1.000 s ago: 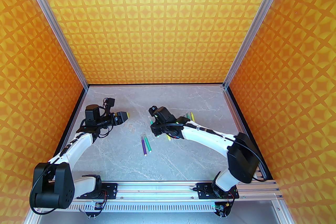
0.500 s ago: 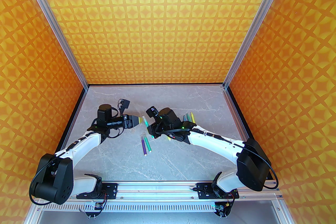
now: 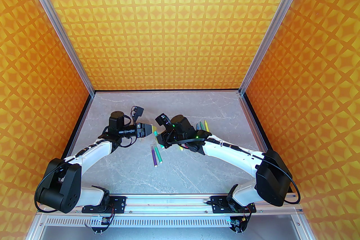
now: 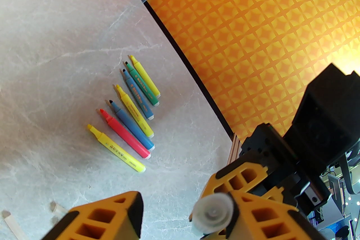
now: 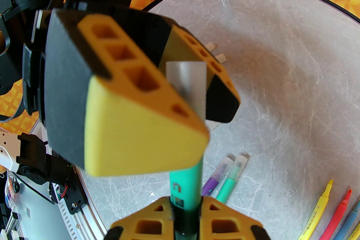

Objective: Open the pen caps

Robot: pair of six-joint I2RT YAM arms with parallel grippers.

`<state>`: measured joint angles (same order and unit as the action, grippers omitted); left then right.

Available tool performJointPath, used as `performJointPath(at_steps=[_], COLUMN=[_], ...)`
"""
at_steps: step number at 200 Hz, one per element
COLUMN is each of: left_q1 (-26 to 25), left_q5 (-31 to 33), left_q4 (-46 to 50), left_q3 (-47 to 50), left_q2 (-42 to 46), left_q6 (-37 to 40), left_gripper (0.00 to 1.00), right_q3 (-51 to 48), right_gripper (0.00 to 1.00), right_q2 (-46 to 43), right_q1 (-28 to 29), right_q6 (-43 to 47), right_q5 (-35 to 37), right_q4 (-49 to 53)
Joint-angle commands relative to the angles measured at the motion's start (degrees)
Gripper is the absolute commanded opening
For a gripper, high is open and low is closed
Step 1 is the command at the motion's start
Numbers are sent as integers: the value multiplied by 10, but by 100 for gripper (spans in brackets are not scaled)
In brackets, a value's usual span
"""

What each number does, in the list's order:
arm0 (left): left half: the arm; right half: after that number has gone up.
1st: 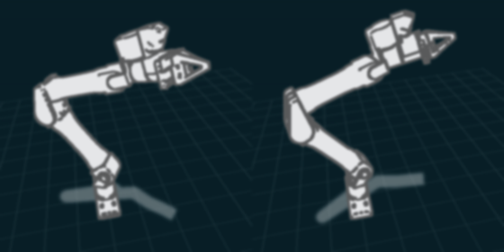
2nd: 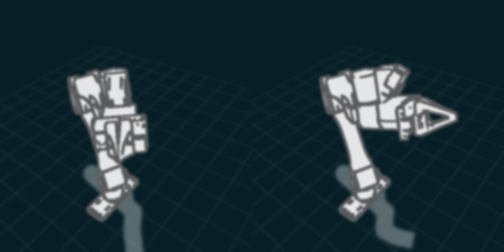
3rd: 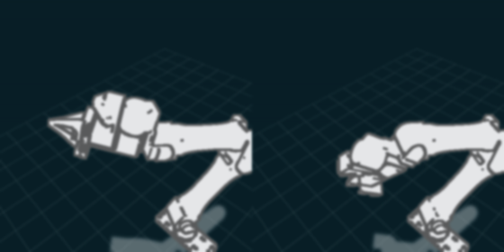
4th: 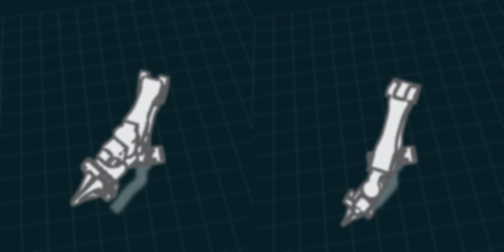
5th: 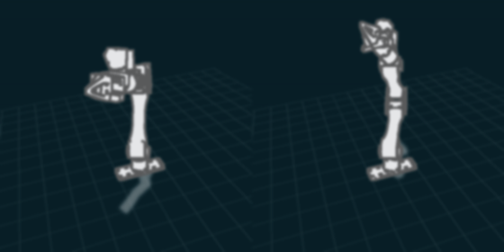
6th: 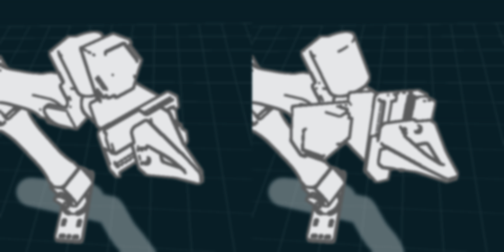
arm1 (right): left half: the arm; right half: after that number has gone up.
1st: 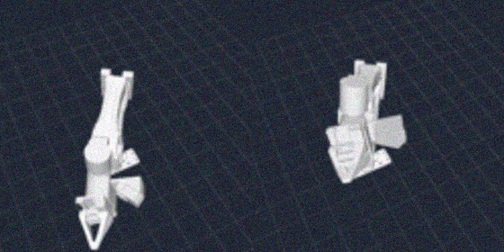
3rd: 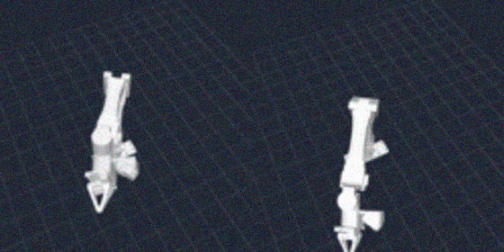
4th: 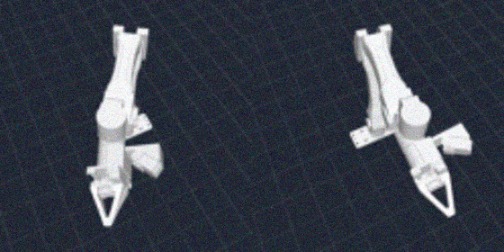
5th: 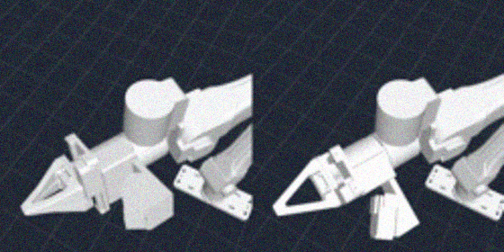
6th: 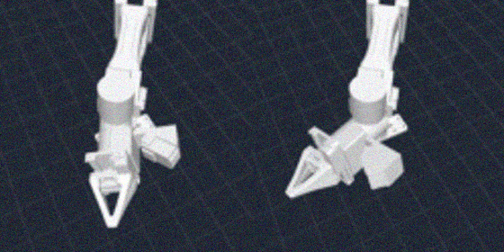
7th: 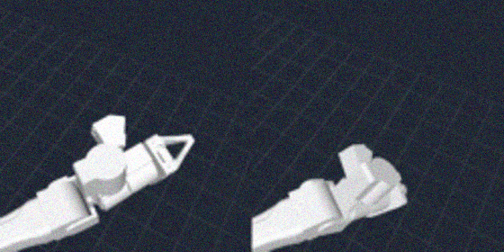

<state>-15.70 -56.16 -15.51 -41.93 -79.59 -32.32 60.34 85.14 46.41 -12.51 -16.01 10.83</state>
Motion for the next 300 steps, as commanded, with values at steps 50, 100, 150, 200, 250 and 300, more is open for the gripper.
performJointPath(at_steps=[50, 100, 150, 200, 250, 300], left_q1=[-2, -3, -3, -3, -2, 25], left_q5=[-10, -10, -10, -11, 4, 47], left_q4=[-4, 0, -1, 12, 44, 60], left_q3=[-22, -26, -30, -35, -41, -55], left_q2=[1, 0, 5, 25, 30, 30], left_q6=[-4, -4, -15, -17, -4, -27], left_gripper=[34, 18, 3, 2, 0, 0], right_q3=[5, 4, -1, 7, -17, -95], right_gripper=[0, 1, 34, 32, 5, 0], right_q2=[15, 18, 25, 56, 36, -14], right_q1=[0, 0, 0, 0, 0, 0], right_q6=[13, 14, 18, 16, 19, 33], right_q5=[-17, -6, 3, -11, 1, 5], right_q4=[-10, -11, -32, -50, -56, -73])
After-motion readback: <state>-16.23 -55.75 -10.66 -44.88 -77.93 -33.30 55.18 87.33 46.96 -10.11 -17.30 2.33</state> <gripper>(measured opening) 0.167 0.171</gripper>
